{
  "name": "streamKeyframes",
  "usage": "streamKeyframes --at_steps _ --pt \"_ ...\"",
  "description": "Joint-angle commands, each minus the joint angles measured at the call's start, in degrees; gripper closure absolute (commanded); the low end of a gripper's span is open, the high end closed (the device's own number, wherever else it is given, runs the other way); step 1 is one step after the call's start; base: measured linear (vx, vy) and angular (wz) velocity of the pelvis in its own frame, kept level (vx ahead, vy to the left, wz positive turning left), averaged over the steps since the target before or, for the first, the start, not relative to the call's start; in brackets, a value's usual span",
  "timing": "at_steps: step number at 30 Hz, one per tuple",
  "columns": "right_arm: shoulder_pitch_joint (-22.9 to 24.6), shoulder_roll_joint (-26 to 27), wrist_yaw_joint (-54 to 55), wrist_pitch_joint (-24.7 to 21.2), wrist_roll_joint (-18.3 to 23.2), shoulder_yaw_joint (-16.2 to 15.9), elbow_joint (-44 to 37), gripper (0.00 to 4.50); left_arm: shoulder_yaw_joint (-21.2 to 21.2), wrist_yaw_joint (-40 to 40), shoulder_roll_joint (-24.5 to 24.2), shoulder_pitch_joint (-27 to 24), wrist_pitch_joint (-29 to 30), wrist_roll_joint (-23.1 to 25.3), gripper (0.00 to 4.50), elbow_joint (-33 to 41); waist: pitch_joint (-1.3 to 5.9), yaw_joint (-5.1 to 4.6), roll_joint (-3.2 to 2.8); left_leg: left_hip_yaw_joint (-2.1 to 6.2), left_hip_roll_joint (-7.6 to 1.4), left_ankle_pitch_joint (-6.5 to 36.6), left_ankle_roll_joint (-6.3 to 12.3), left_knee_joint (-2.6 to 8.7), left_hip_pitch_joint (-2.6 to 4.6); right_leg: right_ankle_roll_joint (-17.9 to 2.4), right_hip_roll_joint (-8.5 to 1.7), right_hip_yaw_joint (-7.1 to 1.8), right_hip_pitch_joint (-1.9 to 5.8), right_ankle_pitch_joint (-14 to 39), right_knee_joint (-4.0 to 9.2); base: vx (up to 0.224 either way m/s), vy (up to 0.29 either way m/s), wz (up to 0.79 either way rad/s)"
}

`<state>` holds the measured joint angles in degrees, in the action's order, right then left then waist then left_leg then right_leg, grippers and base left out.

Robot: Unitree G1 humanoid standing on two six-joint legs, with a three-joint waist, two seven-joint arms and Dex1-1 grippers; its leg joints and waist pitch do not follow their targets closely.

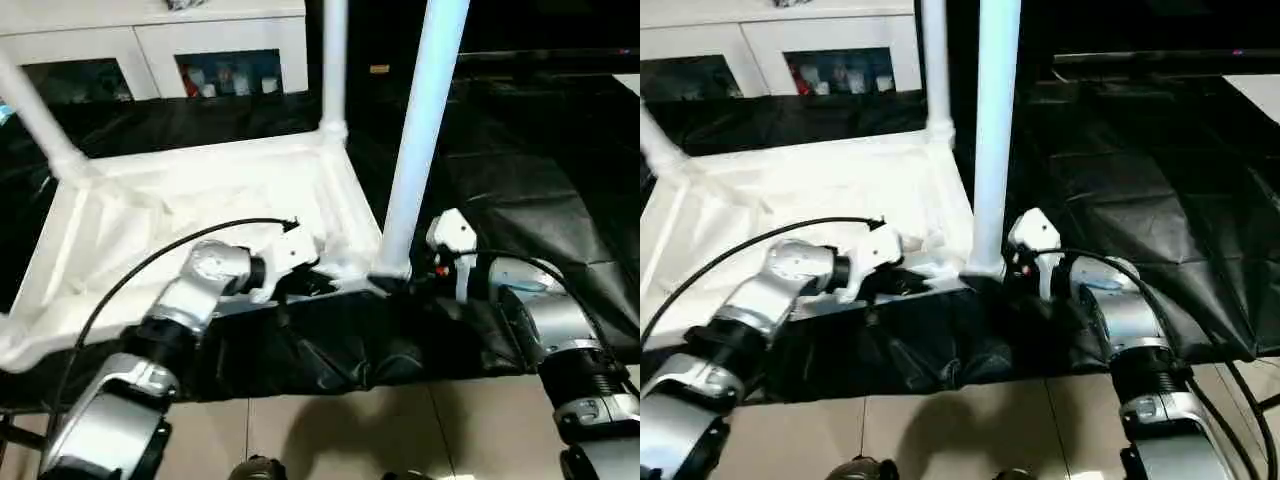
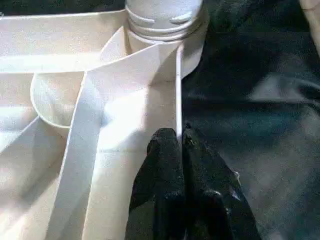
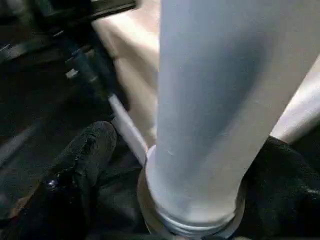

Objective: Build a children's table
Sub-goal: Rotate leg to tighten

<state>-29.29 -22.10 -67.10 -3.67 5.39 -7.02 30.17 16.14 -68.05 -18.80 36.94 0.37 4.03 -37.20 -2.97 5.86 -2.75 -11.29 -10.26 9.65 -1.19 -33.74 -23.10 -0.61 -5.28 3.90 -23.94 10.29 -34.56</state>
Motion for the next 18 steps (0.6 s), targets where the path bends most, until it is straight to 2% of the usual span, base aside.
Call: streamKeyframes --at_steps 1,4,5,7,9,10,14,15,16,18 --pt "0.3 0.2 -4.0 -0.4 -0.3 -3.6 0.6 0.43 0.4 -2.5 -0.6 0.1 -0.6 -2.0 4.50 2.8 3.82 0.16 1.05 1.17 -3.56 12.4 5.51 3.59 1.81 -15.1 -3.66 -2.22 2.94 10.0 3.63 0.000 0.000 0.00" --pt "-0.3 0.2 -4.6 -0.3 -0.4 -3.7 1.5 0.43 0.3 -2.9 -0.9 0.1 -0.5 -2.1 4.50 2.7 3.66 0.00 0.88 1.35 -3.62 16.1 2.19 4.10 2.07 -13.6 -3.64 -2.44 2.74 14.8 3.93 0.000 0.000 0.00" --pt "-0.7 0.2 -4.8 -0.2 -0.6 -3.9 2.2 0.43 0.3 -3.0 -1.2 0.1 -0.7 -2.0 4.50 2.6 3.70 0.00 1.08 1.37 -3.57 16.3 1.72 4.12 2.06 -13.5 -3.71 -2.51 2.74 14.7 3.86 0.000 0.000 0.00" --pt "-1.0 0.2 -4.9 -0.1 -0.7 -4.0 2.6 0.57 0.3 -3.2 -1.4 0.1 -0.8 -2.0 4.50 2.5 3.73 -0.02 1.00 1.36 -3.52 16.2 1.46 4.13 2.00 -13.3 -3.72 -2.55 2.74 14.2 3.83 0.000 0.000 0.00" --pt "-1.3 0.2 -5.2 -0.3 -0.8 -4.1 3.0 0.57 0.3 -3.5 -1.6 0.1 -0.7 -2.1 4.50 2.7 3.84 -0.01 1.12 1.29 -3.47 15.3 1.62 4.01 1.97 -13.4 -3.73 -2.61 2.78 12.7 3.70 0.000 0.000 0.00" --pt "-1.4 0.0 -5.5 -0.2 -1.1 -4.4 3.3 0.85 0.3 -3.7 -1.7 0.0 -0.6 -2.0 4.50 2.8 4.02 0.08 1.21 1.18 -3.34 13.2 2.46 3.70 1.84 -14.0 -3.74 -2.60 2.91 9.8 3.38 0.000 0.000 0.00" --pt "-1.4 -0.5 -5.9 -0.2 -1.7 -5.3 3.7 1.12 0.2 -4.1 -1.9 0.0 -0.4 -2.0 4.50 3.0 4.32 0.34 1.25 1.07 -3.18 9.2 4.52 3.12 1.54 -14.9 -3.80 -2.49 3.12 5.6 2.86 0.000 0.000 0.00" --pt "-1.4 -0.5 -5.9 -0.2 -1.7 -5.3 3.7 1.12 0.2 -4.1 -1.9 0.0 -0.4 -2.0 4.50 3.0 4.30 0.39 1.27 1.02 -3.15 8.7 5.00 3.01 1.49 -15.0 -3.69 -2.44 3.08 5.1 2.84 0.000 0.000 0.00" --pt "-1.6 -0.6 -5.8 0.0 -1.8 -5.3 4.3 1.33 0.3 -4.1 -1.9 0.0 -0.4 -1.9 4.50 2.9 4.30 0.51 1.25 1.02 -3.17 8.9 5.09 2.99 1.54 -15.0 -3.70 -2.40 3.07 5.8 2.90 0.000 0.000 0.00" --pt "-1.7 -0.6 -5.7 0.1 -1.8 -5.3 4.6 1.41 0.3 -4.1 -1.9 0.1 -0.4 -1.9 4.50 2.9 4.27 0.63 1.22 1.05 -3.24 9.3 4.83 3.04 1.62 -14.9 -3.66 -2.38 3.00 7.0 2.99 0.000 0.000 0.00"
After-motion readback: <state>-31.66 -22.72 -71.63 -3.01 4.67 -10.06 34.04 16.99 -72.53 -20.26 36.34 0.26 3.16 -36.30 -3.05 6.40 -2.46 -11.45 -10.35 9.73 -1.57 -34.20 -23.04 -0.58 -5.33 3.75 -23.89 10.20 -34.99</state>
